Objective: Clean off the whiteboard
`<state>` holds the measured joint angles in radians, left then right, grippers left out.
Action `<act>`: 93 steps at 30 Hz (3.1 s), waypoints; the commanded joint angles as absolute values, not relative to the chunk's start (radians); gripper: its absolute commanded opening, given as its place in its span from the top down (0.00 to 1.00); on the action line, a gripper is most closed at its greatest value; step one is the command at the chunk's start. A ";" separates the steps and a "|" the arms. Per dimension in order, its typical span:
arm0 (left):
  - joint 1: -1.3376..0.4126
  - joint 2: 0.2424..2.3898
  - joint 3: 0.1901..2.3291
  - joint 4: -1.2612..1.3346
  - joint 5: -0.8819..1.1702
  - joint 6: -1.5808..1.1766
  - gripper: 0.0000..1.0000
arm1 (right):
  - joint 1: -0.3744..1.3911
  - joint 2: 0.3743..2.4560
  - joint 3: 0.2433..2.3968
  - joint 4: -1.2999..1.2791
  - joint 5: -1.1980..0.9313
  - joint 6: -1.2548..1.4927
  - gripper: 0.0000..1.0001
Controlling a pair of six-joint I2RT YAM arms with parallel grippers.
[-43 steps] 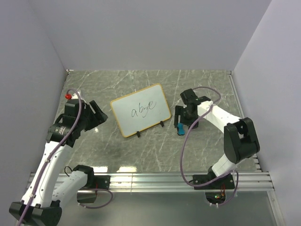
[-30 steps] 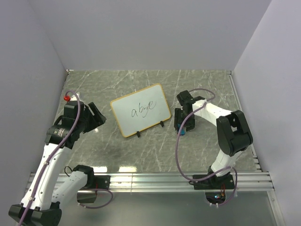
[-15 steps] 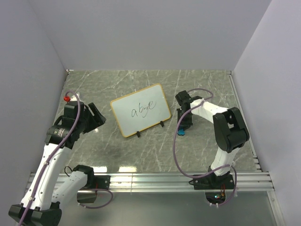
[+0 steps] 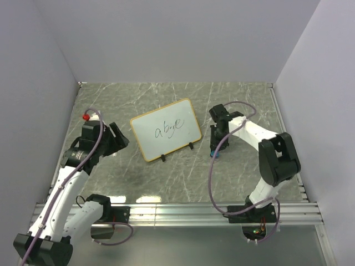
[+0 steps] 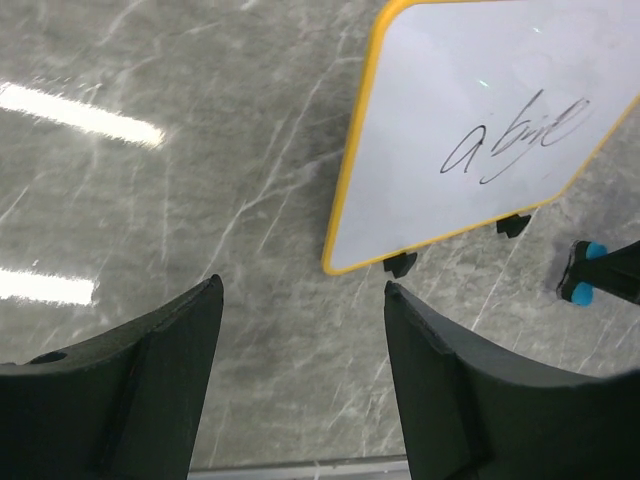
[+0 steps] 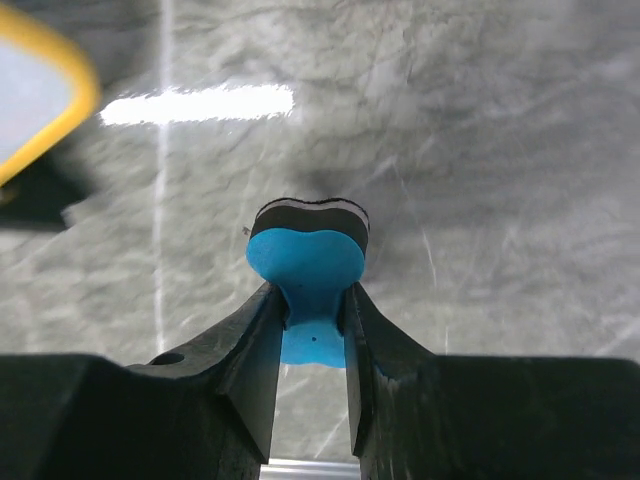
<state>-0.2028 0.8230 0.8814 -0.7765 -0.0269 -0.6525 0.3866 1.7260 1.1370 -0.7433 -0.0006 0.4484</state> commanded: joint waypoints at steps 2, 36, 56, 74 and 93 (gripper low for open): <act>-0.210 0.825 0.827 -0.560 0.057 -0.589 0.30 | 0.397 1.585 1.177 -0.808 0.003 0.468 1.00; -0.054 1.256 0.500 0.523 0.609 -0.744 0.53 | 0.410 1.296 1.246 -1.066 0.029 0.443 1.00; -0.078 1.358 0.373 0.658 0.597 -0.772 0.94 | 0.601 1.599 1.571 -0.974 -0.072 0.479 1.00; -0.170 1.302 0.334 0.591 0.463 -0.710 1.00 | 0.752 2.163 2.193 -0.942 -0.141 0.630 1.00; -0.173 1.301 0.383 0.512 0.474 -0.693 1.00 | 0.752 2.046 1.614 -0.720 -0.066 0.689 1.00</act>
<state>-0.1616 1.2881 0.3706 0.6205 0.5041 -0.7753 0.7513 2.0468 1.7325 -0.7620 -0.1352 0.6903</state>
